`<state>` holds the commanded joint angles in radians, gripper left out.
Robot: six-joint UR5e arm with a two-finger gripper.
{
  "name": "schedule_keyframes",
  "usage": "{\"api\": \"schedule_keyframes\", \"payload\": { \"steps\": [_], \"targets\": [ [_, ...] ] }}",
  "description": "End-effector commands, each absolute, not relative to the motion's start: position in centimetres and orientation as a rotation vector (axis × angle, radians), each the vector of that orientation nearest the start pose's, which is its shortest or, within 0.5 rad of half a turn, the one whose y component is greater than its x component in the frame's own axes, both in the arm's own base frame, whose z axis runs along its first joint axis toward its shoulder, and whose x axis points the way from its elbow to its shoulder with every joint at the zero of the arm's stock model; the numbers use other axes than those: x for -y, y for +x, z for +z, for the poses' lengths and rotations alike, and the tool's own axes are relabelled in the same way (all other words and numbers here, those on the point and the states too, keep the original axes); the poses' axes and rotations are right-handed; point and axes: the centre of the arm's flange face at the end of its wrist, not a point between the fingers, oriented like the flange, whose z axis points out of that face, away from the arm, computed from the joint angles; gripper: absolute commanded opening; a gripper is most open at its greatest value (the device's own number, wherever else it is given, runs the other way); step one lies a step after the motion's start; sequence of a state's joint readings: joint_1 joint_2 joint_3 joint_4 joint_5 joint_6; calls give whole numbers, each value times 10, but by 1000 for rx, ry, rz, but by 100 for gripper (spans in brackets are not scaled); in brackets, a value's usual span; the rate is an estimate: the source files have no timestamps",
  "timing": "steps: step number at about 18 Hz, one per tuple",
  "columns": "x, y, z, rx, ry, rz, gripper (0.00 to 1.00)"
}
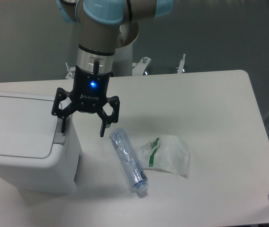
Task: Open the trash can
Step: 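Press the gripper on the lid edge to flip the lid open, then lift the gripper up away from the opened bin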
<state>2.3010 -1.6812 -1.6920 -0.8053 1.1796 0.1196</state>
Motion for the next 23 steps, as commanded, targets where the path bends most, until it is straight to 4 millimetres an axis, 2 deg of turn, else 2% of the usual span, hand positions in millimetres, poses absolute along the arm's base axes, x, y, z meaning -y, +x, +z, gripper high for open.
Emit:
{"api": "schedule_keyframes", "payload": {
  "steps": [7, 12, 13, 15, 17, 21, 23],
  "targets": [
    [-534, -249, 460, 625, -2430, -173, 100],
    [-534, -249, 464, 624, -2423, -170, 100],
    [-535, -250, 470, 619, -2413, -163, 100],
    [-536, -252, 500, 604, -2369, -132, 100],
    [-535, -259, 517, 601, -2340, -108, 100],
    [-519, -292, 539, 647, -2293, -46, 100],
    [-514, -303, 542, 657, -2288, -27, 100]
  ]
}}
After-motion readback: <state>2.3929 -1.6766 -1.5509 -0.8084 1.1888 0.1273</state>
